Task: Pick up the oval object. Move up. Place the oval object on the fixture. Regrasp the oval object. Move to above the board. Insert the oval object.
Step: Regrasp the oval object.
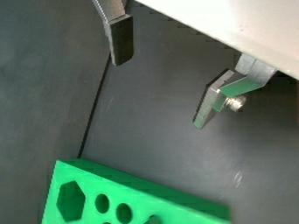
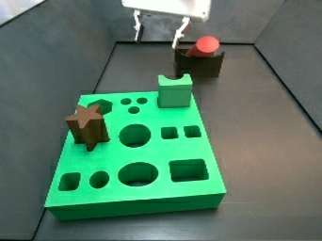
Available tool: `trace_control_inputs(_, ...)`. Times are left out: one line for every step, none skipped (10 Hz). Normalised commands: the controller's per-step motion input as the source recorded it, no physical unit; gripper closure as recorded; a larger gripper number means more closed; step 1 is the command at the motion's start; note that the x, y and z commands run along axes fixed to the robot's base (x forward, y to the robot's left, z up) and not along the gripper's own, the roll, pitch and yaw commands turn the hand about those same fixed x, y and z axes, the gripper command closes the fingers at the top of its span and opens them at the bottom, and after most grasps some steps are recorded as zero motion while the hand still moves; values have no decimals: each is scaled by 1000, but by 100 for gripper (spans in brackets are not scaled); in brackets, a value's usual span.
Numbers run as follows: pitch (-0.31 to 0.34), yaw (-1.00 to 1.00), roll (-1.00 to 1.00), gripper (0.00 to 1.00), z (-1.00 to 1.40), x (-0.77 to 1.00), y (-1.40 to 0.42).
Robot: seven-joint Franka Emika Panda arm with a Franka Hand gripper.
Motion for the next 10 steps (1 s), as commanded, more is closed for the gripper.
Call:
trace_control_inputs(-169, -1000, 791, 0, -31, -64, -181)
trace_control_inputs(-206, -1000, 776, 0, 0, -59, -42)
trace_control_inputs(-232, -1000, 767, 0, -3, -45, -46)
trace_control_inputs(-258, -1000, 759, 0, -4, -42, -38)
trace_control_inputs(-284, -1000, 749, 0, 6, -50, -24)
trace_control_inputs(-317, -1000, 735, 0, 17, -61, -16)
trace_control_inputs(-338, -1000, 725, 0, 13, -65, -15)
trace_control_inputs(-359, -1000, 710, 0, 8, -58, -16)
trace_control_inputs(-365, -1000, 702, 0, 9, -56, -12)
trace_control_inputs(-370, -1000, 689, 0, 6, -51, -11)
